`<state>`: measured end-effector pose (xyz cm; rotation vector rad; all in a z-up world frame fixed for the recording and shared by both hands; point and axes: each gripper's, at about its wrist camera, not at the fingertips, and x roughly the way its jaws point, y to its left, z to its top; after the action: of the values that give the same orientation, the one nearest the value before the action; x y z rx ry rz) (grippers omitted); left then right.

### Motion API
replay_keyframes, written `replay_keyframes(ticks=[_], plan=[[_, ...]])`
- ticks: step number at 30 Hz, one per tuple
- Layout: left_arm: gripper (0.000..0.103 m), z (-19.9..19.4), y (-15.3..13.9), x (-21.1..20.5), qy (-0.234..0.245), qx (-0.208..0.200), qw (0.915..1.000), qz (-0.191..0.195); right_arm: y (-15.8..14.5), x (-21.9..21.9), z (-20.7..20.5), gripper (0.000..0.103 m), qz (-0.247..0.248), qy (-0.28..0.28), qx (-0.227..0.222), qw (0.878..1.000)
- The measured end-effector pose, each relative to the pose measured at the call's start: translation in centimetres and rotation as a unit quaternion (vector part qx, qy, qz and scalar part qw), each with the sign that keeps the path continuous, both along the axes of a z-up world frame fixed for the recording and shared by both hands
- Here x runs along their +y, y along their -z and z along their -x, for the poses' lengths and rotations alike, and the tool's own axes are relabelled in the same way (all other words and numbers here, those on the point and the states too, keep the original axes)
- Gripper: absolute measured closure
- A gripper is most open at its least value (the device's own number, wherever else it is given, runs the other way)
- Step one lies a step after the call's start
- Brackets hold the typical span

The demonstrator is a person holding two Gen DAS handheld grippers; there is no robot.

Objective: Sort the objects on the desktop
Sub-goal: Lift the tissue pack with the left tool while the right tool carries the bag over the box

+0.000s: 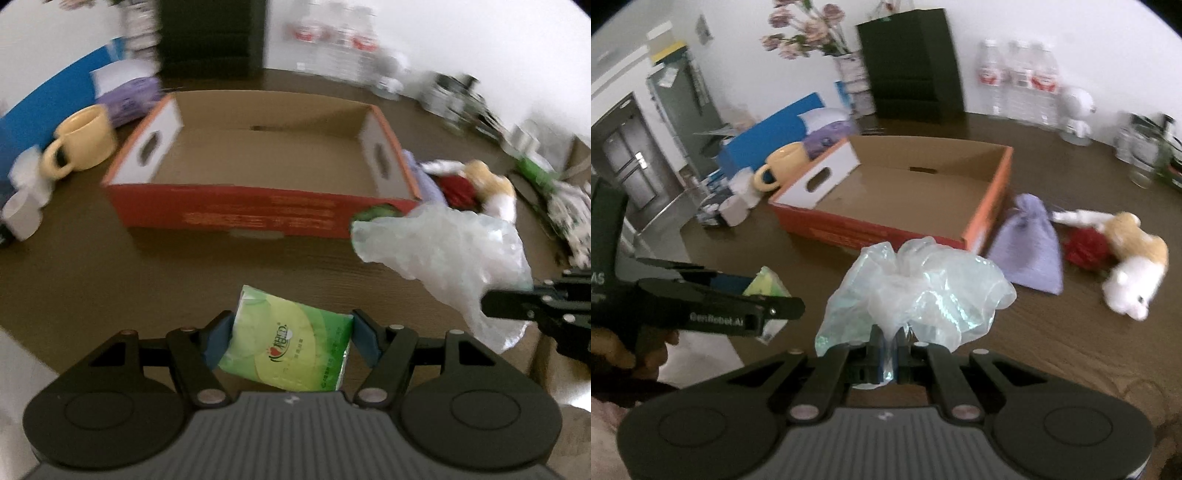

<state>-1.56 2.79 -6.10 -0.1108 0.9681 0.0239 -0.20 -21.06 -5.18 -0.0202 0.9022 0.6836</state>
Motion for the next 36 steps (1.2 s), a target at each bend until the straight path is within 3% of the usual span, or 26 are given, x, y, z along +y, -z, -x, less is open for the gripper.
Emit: replay_keyframes(ticks=[5,13,24,36], plan=[[0.034,0.3,-0.9,2.7,-0.038,-0.009,0.9993,0.000,-0.7,2.5,-0.5,0.099,-0.007,-0.038,-0.004,0.999],[0.034,-0.8,-2.4,5.2,-0.052,-0.030,0.9981,-0.005,-2.9,5.5,-2.1,0.099,-0.025,-0.067,-0.027,0.997],[0.034,-4.4,-4.1,6.8,-0.037,-0.061,0.9974,0.003,-4.5,6.6,-4.4,0.099,-0.023,-0.041,-0.046,0.998],[0.034,-8.8,-4.7,8.3,-0.019,-0.068,0.9975,0.001,-4.1,8.3,-8.0,0.099,-0.025,-0.020,-0.036,0.999]])
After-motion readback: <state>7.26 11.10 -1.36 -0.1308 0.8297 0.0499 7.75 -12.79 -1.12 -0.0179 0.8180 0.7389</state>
